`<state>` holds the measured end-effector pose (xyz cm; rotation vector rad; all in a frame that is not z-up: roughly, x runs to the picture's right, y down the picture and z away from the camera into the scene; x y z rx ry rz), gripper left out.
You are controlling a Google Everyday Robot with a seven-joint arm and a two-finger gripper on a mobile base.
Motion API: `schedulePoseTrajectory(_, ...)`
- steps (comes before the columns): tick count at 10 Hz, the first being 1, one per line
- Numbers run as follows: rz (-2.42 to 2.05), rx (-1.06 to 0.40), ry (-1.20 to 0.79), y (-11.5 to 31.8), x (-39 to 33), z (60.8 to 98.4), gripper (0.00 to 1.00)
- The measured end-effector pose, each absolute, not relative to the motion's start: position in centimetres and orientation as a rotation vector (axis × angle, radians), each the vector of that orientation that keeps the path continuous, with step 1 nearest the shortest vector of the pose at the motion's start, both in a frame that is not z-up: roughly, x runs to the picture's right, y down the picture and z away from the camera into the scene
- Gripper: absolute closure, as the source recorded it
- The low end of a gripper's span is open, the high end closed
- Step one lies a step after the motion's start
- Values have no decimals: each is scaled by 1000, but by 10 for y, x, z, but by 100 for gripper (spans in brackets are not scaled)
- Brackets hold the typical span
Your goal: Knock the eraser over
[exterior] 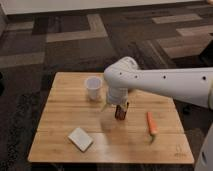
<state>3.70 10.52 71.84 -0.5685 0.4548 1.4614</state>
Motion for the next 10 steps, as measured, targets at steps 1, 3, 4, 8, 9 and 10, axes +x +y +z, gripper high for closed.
schedulePoseTrajectory(1,1451,-567,449,103,36,721,35)
schedulePoseTrajectory(3,1442,-557,434,96,36,724,35)
schedulePoseTrajectory(4,1435,-552,429,94,35,725,35)
schedulePoseTrajectory(8,1395,-549,420,92,16,720,35)
schedulePoseTrajectory(9,1396,-550,421,92,16,720,35)
schedulePoseTrajectory(10,1399,-548,423,92,18,720,35)
